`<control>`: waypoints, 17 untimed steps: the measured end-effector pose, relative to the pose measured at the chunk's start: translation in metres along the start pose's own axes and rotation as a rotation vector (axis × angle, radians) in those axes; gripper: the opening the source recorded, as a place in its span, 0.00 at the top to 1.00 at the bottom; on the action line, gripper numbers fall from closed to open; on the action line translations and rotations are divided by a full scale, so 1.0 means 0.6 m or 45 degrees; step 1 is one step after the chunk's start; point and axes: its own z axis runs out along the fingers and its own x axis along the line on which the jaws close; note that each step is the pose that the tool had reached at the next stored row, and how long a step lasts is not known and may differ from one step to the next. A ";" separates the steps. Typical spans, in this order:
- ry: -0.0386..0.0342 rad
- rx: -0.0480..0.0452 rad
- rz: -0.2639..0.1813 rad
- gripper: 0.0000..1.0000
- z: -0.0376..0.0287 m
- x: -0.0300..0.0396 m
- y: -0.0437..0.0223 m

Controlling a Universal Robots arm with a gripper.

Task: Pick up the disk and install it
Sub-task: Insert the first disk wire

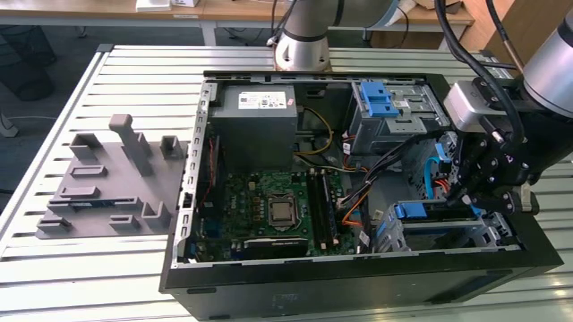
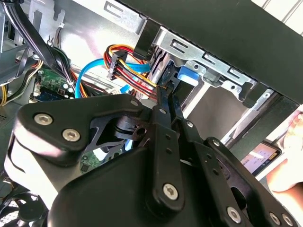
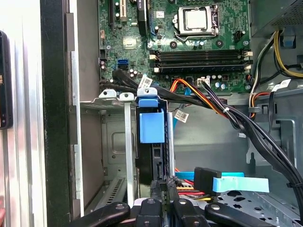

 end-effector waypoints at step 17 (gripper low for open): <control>-0.0004 0.000 0.000 0.89 -0.027 0.000 0.001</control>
